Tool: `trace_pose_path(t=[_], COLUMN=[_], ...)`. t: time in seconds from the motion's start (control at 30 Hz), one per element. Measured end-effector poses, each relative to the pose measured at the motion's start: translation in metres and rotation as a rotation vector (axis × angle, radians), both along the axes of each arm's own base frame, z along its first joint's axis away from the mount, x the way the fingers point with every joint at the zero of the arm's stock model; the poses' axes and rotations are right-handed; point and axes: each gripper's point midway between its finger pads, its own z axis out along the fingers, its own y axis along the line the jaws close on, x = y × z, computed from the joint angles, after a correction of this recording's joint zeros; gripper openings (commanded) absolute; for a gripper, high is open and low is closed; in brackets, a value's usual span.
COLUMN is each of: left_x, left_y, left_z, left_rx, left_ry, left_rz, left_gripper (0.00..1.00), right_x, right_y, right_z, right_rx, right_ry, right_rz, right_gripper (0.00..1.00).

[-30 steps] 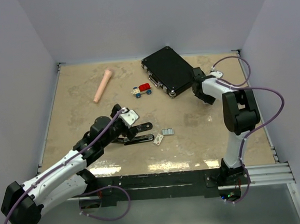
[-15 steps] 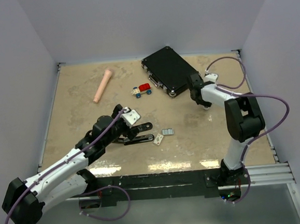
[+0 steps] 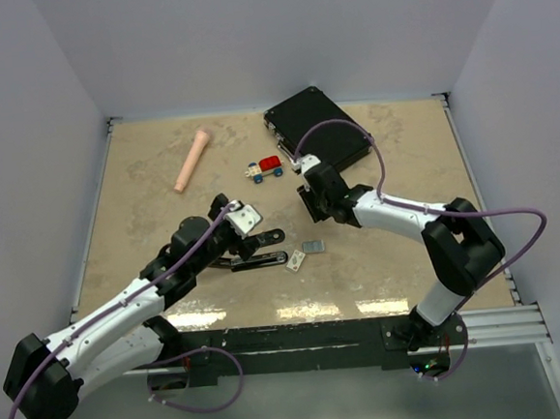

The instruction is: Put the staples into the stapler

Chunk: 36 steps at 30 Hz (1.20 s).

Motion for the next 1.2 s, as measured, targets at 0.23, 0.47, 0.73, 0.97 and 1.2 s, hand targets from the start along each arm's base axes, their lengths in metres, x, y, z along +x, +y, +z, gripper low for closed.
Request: trace_pose_path(t=[0.23,0.47,0.73,0.97,1.2], left_x=[0.000,0.000,0.005,0.029,0.053], left_y=[0.000,0.002,-0.009,-0.028,-0.057], left_z=[0.002,-0.001,-0.007,0.009,0.004], left_rx=[-0.007,0.027,0.128,0.176,0.255], left_ry=[-0.014,-0.026,-0.021,-0.044,-0.055], left_rz=[-0.002,-0.013,-0.083,-0.170,-0.392], left_gripper=[0.94,0.94,0.93,0.92,0.93], right_x=[-0.012,-0.017,-0.020,-0.016,-0.019], right_y=[0.043,0.053,0.059,0.037,-0.054], right_z=[-0.001,-0.032,-0.023,0.072,0.156], right_rx=[0.006,-0.075,-0.052,0.110,0.294], right_ry=[-0.012,0.043,0.029,-0.193,-0.459], right_rz=[0.337,0.505,0.542,0.349,-0.136], right_gripper=[0.25,0.56,0.98,0.98,0.98])
